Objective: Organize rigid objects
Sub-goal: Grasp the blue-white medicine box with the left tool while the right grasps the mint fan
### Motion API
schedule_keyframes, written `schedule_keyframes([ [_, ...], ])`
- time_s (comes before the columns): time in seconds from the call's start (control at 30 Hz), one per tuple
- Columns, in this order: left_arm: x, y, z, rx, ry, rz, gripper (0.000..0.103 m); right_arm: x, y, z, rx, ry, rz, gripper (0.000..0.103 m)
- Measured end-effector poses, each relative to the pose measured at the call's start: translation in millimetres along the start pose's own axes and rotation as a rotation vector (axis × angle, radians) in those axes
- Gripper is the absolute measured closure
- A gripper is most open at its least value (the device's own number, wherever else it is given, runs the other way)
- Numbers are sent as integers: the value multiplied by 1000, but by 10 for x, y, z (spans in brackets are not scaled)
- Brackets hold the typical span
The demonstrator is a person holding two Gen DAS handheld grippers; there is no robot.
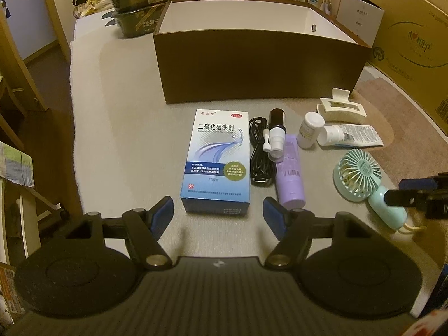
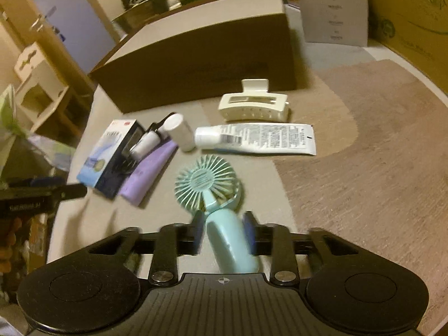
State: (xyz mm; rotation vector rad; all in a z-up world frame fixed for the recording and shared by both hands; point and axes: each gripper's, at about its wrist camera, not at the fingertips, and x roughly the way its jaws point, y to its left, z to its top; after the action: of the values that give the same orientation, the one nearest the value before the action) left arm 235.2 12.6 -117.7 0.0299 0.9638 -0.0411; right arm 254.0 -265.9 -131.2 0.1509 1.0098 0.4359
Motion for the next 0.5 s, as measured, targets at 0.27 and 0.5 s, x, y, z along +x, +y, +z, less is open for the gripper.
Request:
schedule_keyframes([
  [0.27, 41, 14, 0, 1, 7, 2, 31, 281, 179, -35, -109, 10, -70, 42],
  [0.5, 154, 32, 49, 17, 17, 6, 30, 452, 112, -9, -75, 3, -77, 43],
])
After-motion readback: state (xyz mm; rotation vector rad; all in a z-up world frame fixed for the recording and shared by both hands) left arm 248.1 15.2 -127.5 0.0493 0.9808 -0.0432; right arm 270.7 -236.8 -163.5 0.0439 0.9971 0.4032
